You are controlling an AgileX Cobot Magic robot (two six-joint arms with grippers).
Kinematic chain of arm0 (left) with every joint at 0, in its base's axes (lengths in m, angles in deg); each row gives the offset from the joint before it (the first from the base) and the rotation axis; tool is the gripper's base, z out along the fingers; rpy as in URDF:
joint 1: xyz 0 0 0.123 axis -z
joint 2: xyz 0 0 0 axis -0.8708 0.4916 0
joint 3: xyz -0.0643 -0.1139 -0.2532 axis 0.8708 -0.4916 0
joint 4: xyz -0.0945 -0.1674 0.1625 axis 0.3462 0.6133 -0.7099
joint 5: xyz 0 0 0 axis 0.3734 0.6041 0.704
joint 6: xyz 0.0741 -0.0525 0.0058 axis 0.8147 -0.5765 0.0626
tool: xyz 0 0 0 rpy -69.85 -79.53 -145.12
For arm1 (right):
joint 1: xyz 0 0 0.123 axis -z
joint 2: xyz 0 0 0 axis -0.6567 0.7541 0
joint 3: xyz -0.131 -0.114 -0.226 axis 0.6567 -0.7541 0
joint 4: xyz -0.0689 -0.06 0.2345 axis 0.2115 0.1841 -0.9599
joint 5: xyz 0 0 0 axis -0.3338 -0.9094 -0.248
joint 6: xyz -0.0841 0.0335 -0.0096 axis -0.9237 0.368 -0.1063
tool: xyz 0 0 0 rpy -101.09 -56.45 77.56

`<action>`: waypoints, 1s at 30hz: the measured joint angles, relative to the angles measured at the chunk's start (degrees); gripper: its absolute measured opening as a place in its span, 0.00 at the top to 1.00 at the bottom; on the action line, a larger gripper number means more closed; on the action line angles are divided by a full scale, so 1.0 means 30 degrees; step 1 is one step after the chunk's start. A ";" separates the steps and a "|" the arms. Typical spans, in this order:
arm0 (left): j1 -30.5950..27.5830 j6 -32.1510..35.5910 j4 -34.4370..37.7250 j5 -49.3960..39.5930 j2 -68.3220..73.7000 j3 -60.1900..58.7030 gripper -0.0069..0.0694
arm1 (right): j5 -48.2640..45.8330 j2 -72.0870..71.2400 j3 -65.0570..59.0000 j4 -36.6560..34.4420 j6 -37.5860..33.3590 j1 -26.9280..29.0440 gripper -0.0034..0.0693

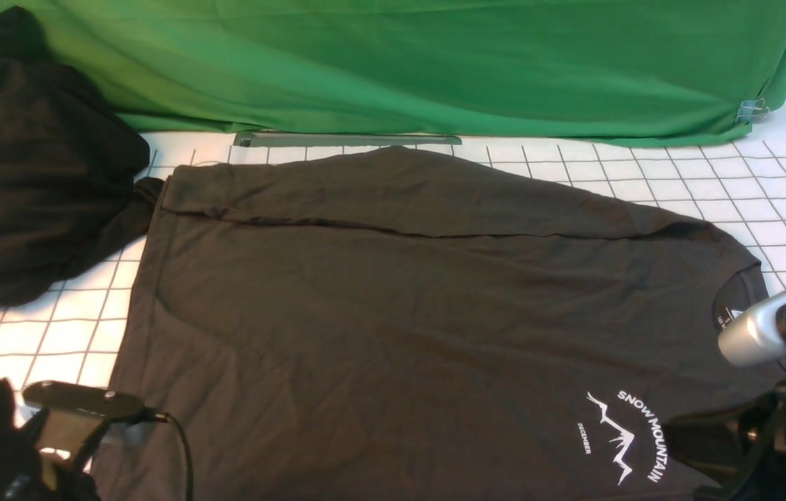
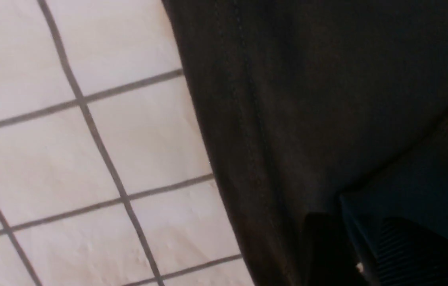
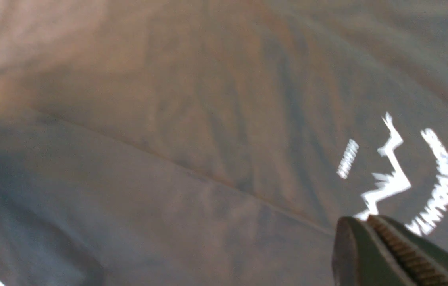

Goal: Fold a long-sleeved shirt over a white checkered tablecloth.
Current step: 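Grasp the left edge of the dark T-shirt lying flat on the table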

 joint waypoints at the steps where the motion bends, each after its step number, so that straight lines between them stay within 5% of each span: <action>1: 0.0000 0.0089 0.0029 0.0524 0.0472 0.0000 0.49 | 0.0416 0.0022 0.0000 -0.0024 0.0144 -0.0328 0.93; 5: 0.0000 0.1224 0.0899 0.0938 0.1697 0.0000 0.38 | 0.1034 0.0022 0.0000 -0.0041 0.0338 -0.0572 0.93; 8: 0.0000 0.1571 0.1202 0.0935 0.2474 0.0024 0.39 | 0.1076 0.0022 0.0000 -0.0041 0.0390 -0.0586 0.92; 10: 0.0000 0.1665 0.1230 0.0865 0.2658 0.0129 0.43 | 0.1076 0.0022 0.0000 -0.0061 0.0390 -0.0586 0.92; 18: 0.0016 0.2349 0.1295 -0.1039 0.2521 0.0929 0.86 | 0.1060 0.0022 0.0000 -0.0081 0.0383 -0.0586 0.91; 30: 0.0016 0.2349 0.1293 -0.3361 0.0908 0.1547 0.88 | 0.1081 0.0022 0.0000 -0.0081 0.0383 -0.0586 0.90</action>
